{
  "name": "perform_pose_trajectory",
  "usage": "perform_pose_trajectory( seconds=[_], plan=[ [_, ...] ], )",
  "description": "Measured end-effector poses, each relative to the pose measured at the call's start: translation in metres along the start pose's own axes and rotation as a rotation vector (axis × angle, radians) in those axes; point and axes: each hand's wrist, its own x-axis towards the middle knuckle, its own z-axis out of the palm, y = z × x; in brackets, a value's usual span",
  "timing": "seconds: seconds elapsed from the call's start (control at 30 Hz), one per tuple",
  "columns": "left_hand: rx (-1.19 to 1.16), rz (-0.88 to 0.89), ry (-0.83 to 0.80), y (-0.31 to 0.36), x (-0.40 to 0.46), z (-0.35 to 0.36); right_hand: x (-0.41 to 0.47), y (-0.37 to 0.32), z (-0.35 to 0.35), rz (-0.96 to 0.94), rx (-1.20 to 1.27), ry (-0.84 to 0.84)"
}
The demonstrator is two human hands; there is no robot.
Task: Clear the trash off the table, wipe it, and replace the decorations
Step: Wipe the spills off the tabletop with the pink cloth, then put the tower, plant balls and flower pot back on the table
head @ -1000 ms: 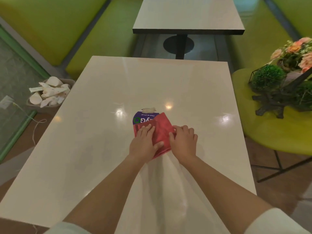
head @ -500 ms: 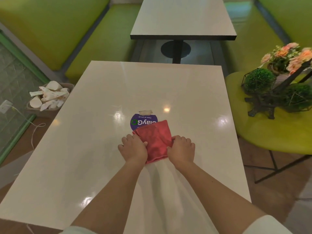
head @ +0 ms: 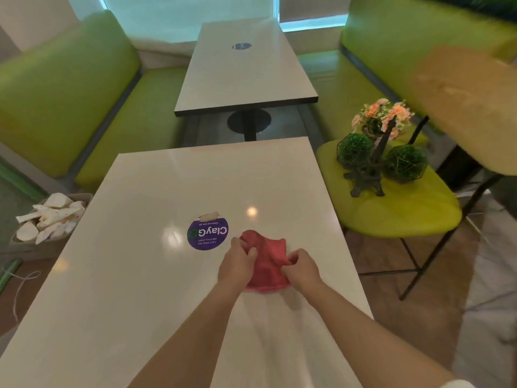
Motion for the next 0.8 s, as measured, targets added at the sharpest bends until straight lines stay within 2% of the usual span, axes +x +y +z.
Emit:
perform_pose_trajectory(
  seconds=[0.1, 0.2, 0.57, 0.8],
  plan=[
    [-0.071, 0.105, -0.045, 0.034, -0.005, 0.011, -0.01, 0.001, -0.035, -0.024, 0.175, 0.038],
    [-0.127, 0.182, -0.084, 0.072, -0.012, 0.029, -0.014, 0.007, -0.075, -0.063, 0.241, 0.058],
    [-0.247, 0.232, -0.159, 0.222, -0.028, 0.135, 0.017, 0.042, -0.236, -0.014, 0.262, 0.183],
    [-0.224, 0.214, -0.133, 0.3, -0.026, 0.208, 0.064, 0.075, -0.343, -0.042, 0.229, 0.364]
  ],
)
